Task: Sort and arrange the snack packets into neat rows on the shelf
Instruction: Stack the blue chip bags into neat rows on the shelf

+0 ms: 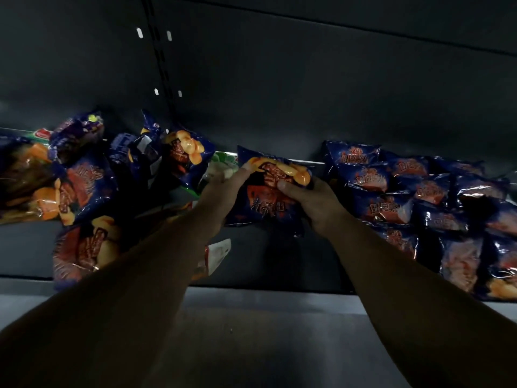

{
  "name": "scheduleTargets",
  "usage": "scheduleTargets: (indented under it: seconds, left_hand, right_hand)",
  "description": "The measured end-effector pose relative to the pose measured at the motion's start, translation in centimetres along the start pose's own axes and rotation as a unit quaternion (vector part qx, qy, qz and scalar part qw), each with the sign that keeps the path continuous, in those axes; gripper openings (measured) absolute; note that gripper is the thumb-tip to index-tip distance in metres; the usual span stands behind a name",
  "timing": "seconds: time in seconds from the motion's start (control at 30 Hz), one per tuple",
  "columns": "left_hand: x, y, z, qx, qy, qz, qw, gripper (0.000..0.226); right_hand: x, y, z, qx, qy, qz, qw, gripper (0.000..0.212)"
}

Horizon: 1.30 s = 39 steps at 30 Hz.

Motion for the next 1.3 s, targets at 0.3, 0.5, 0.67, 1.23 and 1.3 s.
scheduleTargets:
  seconds: [0.3, 0.5, 0.67, 1.23, 1.3]
  left_hand:
    - [-1.1, -1.3, -0.6, -0.063, -0.028, 0.031, 0.997, 0.037]
    - [-1.4, -1.1, -0.6, -0.110, 0.002, 0.033, 0.993, 0.028]
    - [-2.1, -1.4, -0.6, -0.074, 0.001, 0.048, 0.996, 0.022]
    - [-3.2, -0.2, -1.3, 0.010, -0.240, 0.358, 0.902, 0.031]
    - [-3.3, -1.4, -1.3, 0.003, -0.242, 0.333, 0.911, 0.019]
  right_hand:
    - [0.2, -0.1, -0.9, 0.004, -0.043, 0.036, 0.998, 0.030]
    - [0.1, 0.5, -1.4, -0.013, -0.094, -0.020, 0.995, 0.017]
    - [1.2, 1.2, -1.3, -0.025, -0.056, -0.017, 0.998, 0.030]
    - [2.1, -0.3, -2.3, 0.021, -0.228, -0.262, 0.938, 0.042]
    - [1.9, 0.2, -2.2, 0.015, -0.224, -0.303, 0.926, 0.048]
Point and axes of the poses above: each hand's wrist, its own z-axis towards the middle knuckle, its own x-axis out of the back of the hand, y = z × x, the point moved 5 cm from there along z, towards the middle knuckle, and after that the axes turned 3 degrees about -z, right-handed, at the moved point
